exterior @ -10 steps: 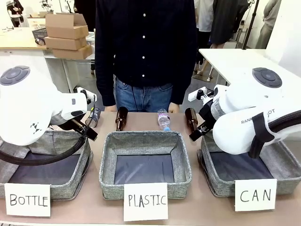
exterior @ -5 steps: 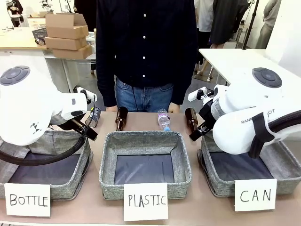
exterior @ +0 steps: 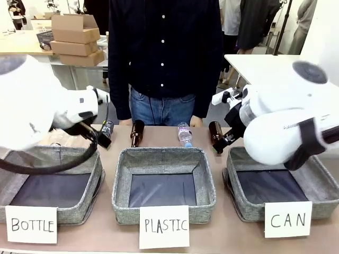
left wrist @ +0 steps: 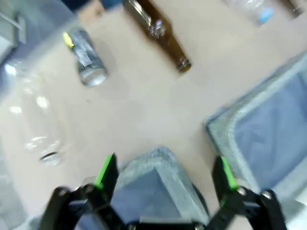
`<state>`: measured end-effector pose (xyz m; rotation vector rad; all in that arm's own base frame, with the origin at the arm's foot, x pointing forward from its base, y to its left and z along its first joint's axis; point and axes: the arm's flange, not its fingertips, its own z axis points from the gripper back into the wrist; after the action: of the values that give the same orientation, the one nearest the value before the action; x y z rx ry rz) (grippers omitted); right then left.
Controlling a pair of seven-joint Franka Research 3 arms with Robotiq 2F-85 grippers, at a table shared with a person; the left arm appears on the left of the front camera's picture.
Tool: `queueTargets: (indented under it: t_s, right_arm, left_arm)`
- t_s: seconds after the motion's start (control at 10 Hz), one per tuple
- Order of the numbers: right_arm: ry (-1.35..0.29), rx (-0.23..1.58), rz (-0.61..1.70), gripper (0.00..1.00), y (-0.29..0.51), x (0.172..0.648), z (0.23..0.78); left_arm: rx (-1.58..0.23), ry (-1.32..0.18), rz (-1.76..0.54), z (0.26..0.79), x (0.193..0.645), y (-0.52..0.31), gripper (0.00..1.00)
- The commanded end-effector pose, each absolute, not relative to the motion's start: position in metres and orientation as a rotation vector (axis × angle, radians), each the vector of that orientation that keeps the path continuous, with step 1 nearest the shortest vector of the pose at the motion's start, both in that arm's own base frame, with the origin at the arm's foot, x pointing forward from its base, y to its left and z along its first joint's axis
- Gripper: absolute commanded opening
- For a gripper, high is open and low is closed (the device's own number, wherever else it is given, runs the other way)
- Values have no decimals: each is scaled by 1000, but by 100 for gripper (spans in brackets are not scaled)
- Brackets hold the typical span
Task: Sort the can waste into the basket.
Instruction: Pick up the can waste from the table and place it in the right Fabric basket.
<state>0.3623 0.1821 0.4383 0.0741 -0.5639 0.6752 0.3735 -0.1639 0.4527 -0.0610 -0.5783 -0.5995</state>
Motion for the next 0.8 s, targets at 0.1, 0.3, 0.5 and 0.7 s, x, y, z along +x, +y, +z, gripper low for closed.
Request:
queueTargets:
  t_s: [0.1,0.3,0.5,0.7]
  right_arm:
    - [-486,131,731,100,142,240,493]
    - [-471,100,636,100,126,220,485]
    - [-474,119,704,100,156,255,540]
    - [-392,316,736,100,144,274,542]
  left_arm:
    - [-78,-661,-635,534,274,-131,100]
    - [-86,-470,-631,512,273,-128,100]
    - [-57,-652,-617,564,289,-144,100]
    - [-450,-449,-670,559,299,-138,100]
